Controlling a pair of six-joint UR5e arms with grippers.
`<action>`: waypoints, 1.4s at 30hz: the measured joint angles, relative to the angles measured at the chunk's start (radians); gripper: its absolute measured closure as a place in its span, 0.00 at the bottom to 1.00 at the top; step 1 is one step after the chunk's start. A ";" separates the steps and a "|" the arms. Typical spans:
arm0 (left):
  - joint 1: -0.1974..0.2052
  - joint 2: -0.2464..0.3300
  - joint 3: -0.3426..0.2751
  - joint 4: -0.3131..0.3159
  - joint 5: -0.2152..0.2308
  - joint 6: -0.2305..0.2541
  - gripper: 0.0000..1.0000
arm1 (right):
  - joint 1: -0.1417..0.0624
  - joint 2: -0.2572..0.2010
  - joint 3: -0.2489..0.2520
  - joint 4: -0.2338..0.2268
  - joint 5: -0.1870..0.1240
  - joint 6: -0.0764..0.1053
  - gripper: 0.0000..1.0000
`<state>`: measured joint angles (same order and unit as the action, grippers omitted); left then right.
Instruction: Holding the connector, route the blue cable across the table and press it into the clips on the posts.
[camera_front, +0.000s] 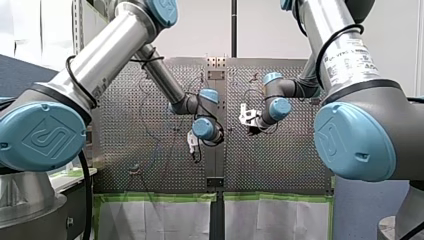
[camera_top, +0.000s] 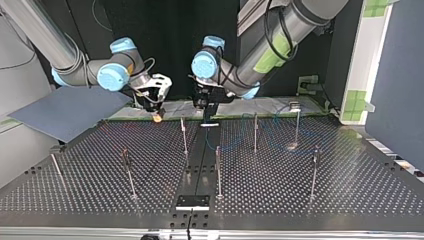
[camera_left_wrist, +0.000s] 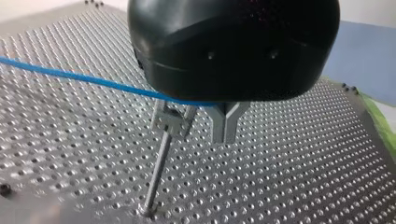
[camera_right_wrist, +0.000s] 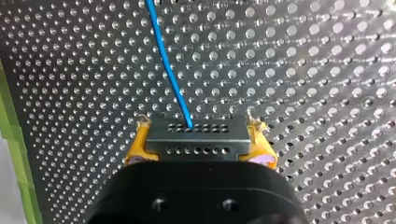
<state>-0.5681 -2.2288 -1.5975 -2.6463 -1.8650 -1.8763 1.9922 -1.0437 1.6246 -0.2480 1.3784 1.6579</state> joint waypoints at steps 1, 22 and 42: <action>0.003 -0.005 0.011 -0.005 0.000 -0.001 1.00 | -0.003 0.004 -0.004 0.000 -0.002 0.000 1.00; 0.042 -0.055 0.125 -0.012 0.042 -0.003 1.00 | -0.032 0.033 -0.058 0.002 -0.017 0.003 1.00; 0.092 -0.076 0.188 -0.025 0.075 0.001 0.90 | -0.071 0.039 -0.072 0.000 -0.031 0.006 1.00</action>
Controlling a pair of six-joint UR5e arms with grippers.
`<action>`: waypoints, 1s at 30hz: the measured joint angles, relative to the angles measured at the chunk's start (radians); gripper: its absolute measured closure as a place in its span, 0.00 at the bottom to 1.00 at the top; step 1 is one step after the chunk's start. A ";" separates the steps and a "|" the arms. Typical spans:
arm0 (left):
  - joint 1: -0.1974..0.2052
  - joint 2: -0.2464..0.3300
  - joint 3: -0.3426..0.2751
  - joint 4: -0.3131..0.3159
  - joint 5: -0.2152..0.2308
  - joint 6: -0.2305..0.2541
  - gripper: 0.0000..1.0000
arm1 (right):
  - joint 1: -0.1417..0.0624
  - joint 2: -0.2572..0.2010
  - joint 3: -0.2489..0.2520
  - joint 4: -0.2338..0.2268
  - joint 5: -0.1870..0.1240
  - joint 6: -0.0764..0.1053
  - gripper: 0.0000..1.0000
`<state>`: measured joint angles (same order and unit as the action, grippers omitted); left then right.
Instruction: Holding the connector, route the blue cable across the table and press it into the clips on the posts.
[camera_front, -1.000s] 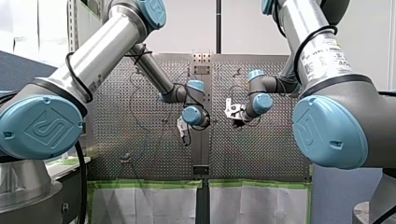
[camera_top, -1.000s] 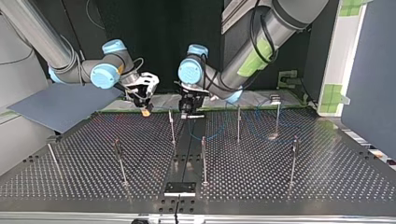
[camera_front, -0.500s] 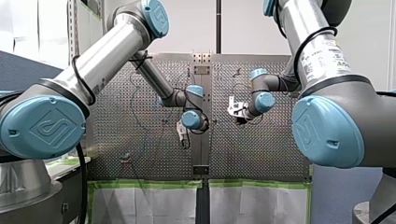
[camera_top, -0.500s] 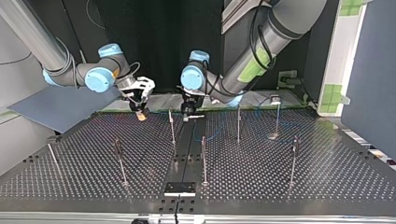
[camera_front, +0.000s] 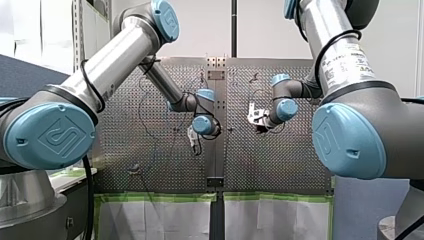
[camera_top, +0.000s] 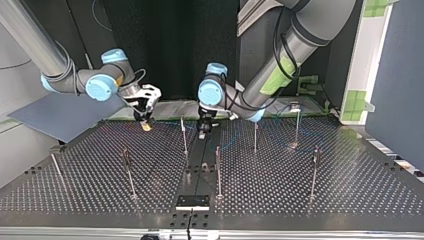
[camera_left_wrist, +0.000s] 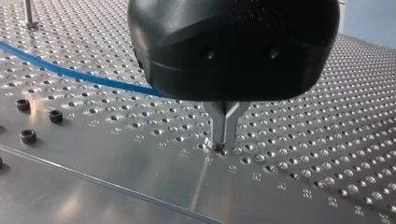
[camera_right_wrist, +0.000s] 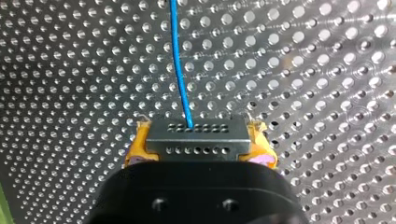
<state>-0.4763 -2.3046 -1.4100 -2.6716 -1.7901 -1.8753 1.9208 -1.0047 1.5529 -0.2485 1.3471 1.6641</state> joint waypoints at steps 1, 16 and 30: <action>-0.001 0.000 0.001 -0.004 0.000 0.003 0.77 | -0.001 0.000 -0.002 0.000 -0.001 0.000 1.00; -0.027 0.003 0.002 -0.105 -0.070 0.109 0.00 | -0.006 -0.004 -0.034 0.058 -0.006 -0.008 1.00; -0.078 0.071 -0.025 -0.222 -0.098 0.140 0.00 | -0.037 -0.086 -0.034 0.092 0.004 0.010 1.00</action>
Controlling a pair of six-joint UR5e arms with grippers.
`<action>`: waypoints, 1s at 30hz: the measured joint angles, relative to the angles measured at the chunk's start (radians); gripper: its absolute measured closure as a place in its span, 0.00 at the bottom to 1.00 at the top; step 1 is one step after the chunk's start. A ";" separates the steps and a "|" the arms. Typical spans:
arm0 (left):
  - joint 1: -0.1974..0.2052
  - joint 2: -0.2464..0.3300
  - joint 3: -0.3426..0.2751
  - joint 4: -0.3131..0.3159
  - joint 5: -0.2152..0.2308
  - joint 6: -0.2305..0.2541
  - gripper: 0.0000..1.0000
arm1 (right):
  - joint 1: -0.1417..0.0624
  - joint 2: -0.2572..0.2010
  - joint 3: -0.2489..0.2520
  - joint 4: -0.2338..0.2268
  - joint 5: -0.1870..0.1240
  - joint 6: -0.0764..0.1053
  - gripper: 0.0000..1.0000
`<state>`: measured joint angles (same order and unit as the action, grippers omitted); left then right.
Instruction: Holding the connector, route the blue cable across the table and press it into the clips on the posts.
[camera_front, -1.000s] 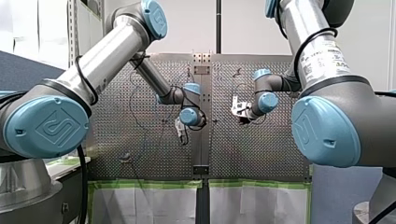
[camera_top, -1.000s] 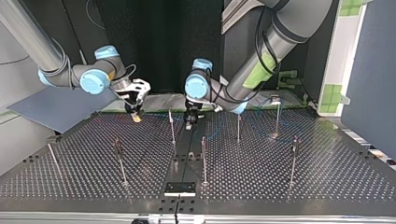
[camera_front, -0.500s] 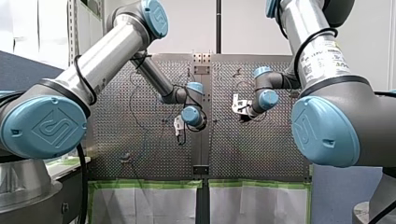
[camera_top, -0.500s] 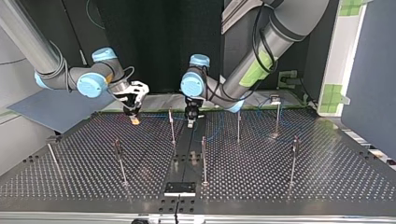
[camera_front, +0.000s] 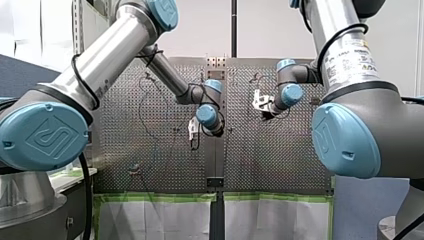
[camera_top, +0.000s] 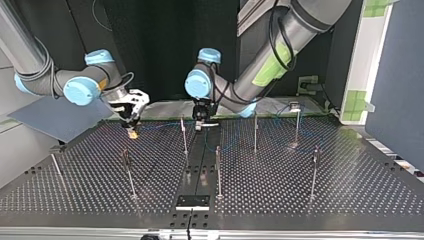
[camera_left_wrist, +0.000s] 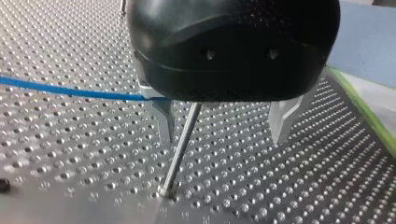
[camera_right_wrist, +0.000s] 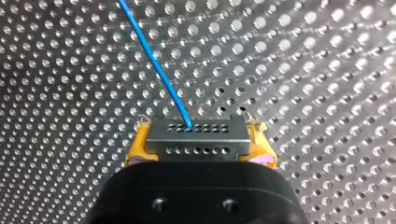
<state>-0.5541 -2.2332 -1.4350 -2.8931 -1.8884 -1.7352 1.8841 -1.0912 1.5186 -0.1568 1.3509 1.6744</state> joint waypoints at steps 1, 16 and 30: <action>-0.006 0.010 -0.009 -0.010 -0.011 -0.001 0.00 | -0.002 -0.001 0.000 0.000 0.000 0.000 1.00; -0.117 0.139 -0.123 0.024 -0.089 -0.078 0.00 | -0.005 -0.001 0.013 -0.006 0.000 0.001 1.00; -0.230 0.090 -0.069 0.108 -0.109 -0.194 0.00 | -0.011 -0.002 0.013 -0.005 -0.003 0.001 1.00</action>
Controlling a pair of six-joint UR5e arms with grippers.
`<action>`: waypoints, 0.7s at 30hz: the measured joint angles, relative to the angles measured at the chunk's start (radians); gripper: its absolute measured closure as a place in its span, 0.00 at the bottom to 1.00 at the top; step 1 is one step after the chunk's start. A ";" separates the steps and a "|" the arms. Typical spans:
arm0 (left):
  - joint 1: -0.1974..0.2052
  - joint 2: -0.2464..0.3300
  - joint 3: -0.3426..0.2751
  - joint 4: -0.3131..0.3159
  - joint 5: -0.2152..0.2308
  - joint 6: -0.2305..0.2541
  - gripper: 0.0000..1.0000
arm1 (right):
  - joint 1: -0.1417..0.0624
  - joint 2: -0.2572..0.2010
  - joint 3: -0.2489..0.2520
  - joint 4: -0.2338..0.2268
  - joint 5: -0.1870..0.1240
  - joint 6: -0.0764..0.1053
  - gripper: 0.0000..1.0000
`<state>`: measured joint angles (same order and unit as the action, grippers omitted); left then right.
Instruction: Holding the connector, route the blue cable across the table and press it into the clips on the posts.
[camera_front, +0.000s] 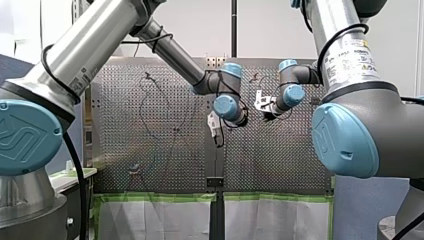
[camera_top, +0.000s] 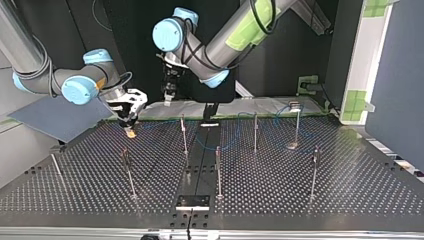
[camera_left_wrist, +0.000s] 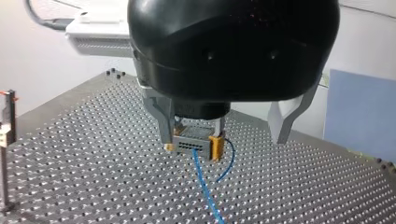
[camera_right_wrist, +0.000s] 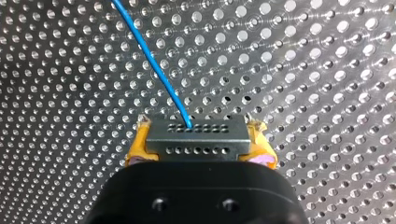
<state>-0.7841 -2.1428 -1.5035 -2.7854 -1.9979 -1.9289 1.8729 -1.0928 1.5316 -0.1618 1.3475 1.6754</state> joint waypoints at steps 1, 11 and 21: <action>-0.002 -0.008 0.008 -0.004 -0.004 -0.006 0.00 | 0.000 0.000 0.000 0.000 0.000 0.000 1.00; -0.007 -0.091 0.091 -0.025 -0.061 -0.044 0.00 | -0.002 0.000 0.000 -0.002 0.000 -0.001 1.00; -0.004 -0.146 0.174 -0.020 -0.065 -0.063 0.00 | -0.003 0.000 0.000 -0.002 0.001 0.000 1.00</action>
<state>-0.7876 -2.2887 -1.3299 -2.8055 -2.0625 -1.9916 1.8700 -1.0931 1.5318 -0.1642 1.3485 1.6753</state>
